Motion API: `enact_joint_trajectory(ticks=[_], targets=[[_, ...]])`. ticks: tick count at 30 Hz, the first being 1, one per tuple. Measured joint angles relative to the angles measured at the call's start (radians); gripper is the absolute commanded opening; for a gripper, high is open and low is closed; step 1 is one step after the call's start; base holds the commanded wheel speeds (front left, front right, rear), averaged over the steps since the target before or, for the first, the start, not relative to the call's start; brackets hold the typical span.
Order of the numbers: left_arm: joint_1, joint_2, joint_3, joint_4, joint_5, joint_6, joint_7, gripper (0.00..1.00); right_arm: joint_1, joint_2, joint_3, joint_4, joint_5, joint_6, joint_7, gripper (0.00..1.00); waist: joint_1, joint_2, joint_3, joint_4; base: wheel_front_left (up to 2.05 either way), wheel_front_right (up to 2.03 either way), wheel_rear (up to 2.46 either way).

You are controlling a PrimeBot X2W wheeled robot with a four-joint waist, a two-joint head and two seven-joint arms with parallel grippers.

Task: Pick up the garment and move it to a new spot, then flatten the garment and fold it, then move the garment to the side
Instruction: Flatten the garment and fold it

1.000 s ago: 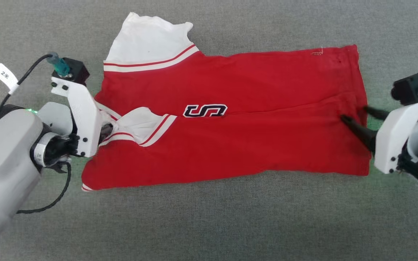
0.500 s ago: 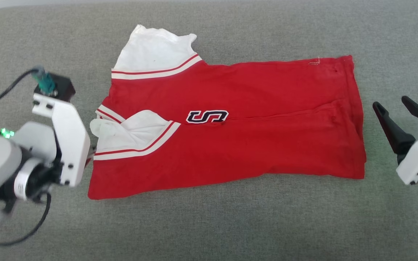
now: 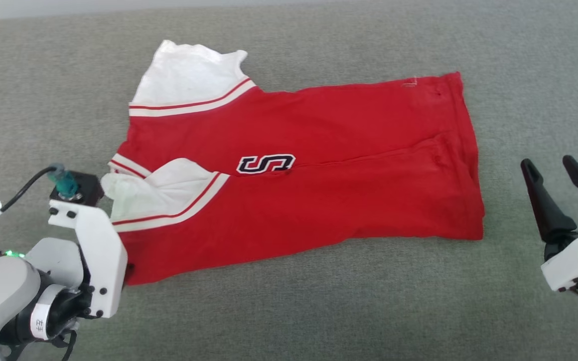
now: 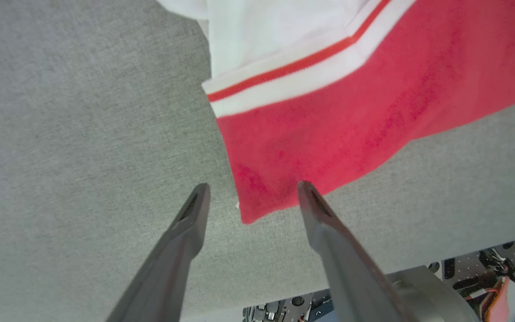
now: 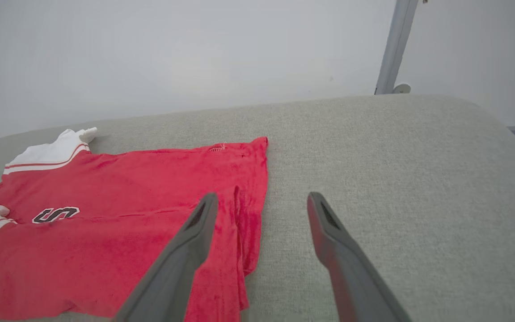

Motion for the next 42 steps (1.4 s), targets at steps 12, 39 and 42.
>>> enact_joint_trajectory(ticks=[12,39,42], targets=[[0.067,-0.105,0.051,0.272,-0.095,-0.090,-0.133,0.20,0.039,0.035,0.013,-0.024,0.019,0.000,0.094,1.00,-0.0001,0.0001,0.040,-0.050,0.00,0.00,0.00],[-0.023,-0.238,0.022,0.358,-0.061,-0.186,-0.129,0.00,-0.212,0.000,0.127,0.303,0.032,-0.001,0.568,0.00,-0.0001,0.0001,0.093,0.049,0.00,0.00,0.00],[-0.023,-0.241,0.023,0.364,-0.061,-0.191,-0.140,0.00,-0.219,-0.021,0.143,0.306,0.054,0.000,0.576,0.00,-0.0002,0.0001,0.093,0.055,0.00,0.00,0.00]])
